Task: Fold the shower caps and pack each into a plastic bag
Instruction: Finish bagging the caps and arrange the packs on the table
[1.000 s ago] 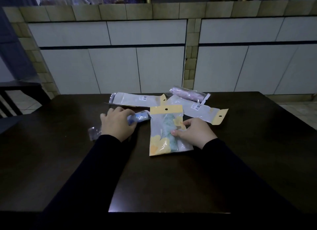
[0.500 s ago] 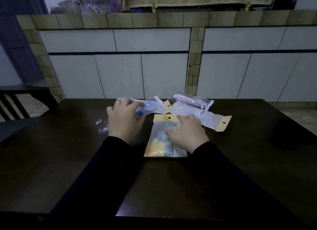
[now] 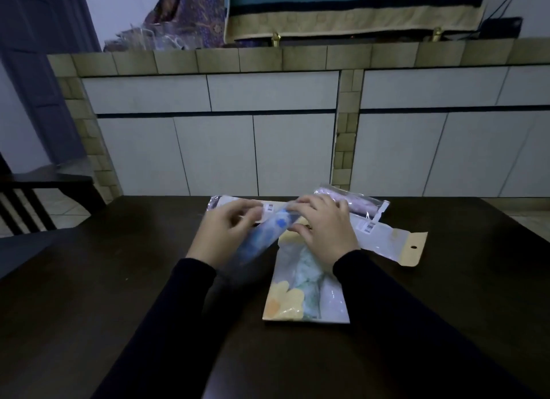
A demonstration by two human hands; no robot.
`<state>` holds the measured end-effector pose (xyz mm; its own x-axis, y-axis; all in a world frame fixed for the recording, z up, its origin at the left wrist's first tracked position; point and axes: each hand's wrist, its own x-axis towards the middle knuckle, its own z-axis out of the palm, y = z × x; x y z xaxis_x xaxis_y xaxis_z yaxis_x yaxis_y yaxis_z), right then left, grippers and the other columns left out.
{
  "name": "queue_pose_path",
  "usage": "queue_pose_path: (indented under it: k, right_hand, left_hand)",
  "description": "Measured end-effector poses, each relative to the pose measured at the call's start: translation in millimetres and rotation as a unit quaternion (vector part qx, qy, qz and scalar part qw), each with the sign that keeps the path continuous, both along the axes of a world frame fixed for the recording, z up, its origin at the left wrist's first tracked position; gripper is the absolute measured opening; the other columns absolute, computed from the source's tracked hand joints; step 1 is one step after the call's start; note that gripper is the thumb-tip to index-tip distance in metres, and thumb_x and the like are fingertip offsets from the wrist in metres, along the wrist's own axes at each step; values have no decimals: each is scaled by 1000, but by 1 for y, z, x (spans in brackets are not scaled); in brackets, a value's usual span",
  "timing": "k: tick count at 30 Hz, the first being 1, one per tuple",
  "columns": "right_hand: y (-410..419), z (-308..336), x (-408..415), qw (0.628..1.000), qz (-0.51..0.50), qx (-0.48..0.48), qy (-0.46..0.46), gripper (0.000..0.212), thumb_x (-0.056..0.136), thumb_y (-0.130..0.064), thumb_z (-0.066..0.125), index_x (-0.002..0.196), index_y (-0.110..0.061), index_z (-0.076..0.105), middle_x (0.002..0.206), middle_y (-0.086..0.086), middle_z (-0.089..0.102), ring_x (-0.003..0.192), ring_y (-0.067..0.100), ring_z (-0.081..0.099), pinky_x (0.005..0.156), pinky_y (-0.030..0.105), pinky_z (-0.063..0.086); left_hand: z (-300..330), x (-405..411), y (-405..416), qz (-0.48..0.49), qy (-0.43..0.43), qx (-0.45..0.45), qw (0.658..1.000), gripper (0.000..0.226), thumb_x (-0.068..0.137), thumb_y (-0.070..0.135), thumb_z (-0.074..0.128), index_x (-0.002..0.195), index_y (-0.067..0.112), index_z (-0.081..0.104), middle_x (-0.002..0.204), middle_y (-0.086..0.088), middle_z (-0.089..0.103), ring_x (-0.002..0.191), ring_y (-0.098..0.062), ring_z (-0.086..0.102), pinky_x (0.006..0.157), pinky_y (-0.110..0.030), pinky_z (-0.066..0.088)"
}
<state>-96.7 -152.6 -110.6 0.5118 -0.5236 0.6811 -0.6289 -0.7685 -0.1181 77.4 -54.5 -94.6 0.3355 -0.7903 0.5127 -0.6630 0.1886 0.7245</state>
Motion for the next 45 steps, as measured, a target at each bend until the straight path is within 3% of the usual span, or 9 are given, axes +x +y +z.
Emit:
queue_pose_path:
  k: [4,8,11,13,18,26,31,36,45]
  right_hand:
    - [-4,-11,-6,992,-17,100,-77,28,88,-27,62,116,-30,62,118,-10,58,115,14,48,89,27,19]
    - [1,-13,-1,982,-42,155,-96,32,91,-32,59,124,-29,58,124,-6,57,119,18,46,94,35,32]
    - [2,-16,-1,978,-61,189,-60,32,93,-33,57,125,-30,56,122,-4,56,117,21,47,95,38,35]
    - [1,-17,-2,978,-56,198,-46,36,92,-31,57,128,-28,54,126,-3,54,120,22,45,98,39,34]
    - [18,-4,-8,966,173,134,-139,58,83,-37,64,137,-26,47,130,-5,47,119,12,45,102,32,37]
    - [32,14,-7,923,256,94,-272,16,82,-29,66,81,-15,73,82,-2,69,81,1,60,76,16,43]
    - [36,15,-8,916,200,135,-320,6,79,-21,73,75,-17,73,68,-12,68,64,-2,58,60,14,40]
    - [39,18,-9,912,157,209,-317,31,78,-7,74,57,-24,58,52,-14,58,54,-2,53,58,9,38]
    - [31,16,-18,882,106,348,-299,37,74,-4,76,46,-13,54,49,-2,54,48,5,46,53,16,40]
  left_hand:
    - [2,26,3,2,126,-48,991,33,97,4,49,94,31,68,86,13,72,64,-9,58,69,-28,51]
    - [-3,27,7,-39,105,-4,994,59,84,-18,51,105,36,63,108,9,69,81,-9,64,74,-16,50]
    - [-9,14,7,-104,106,18,989,67,71,-3,79,122,36,59,119,12,63,103,-11,62,86,-23,52]
    - [-10,0,6,-98,100,-15,990,62,66,7,86,118,33,65,109,13,67,98,-21,63,87,-34,53]
    - [-10,-24,2,-92,141,-100,981,46,67,2,83,100,32,72,98,10,72,79,-6,61,77,-23,53]
    - [-13,-32,3,-174,208,-85,959,33,66,10,81,95,26,77,94,2,75,83,-16,64,80,-25,51]
    - [-6,-39,6,-142,226,-92,959,17,93,5,56,91,0,72,62,10,69,57,4,59,57,-8,43]
    - [-9,-50,1,-98,249,-92,959,31,93,13,58,66,-2,65,53,4,59,46,-2,48,50,-12,39]
    - [-17,-62,-6,-121,408,105,899,23,89,17,65,68,10,58,56,0,52,42,-9,34,39,-16,26]
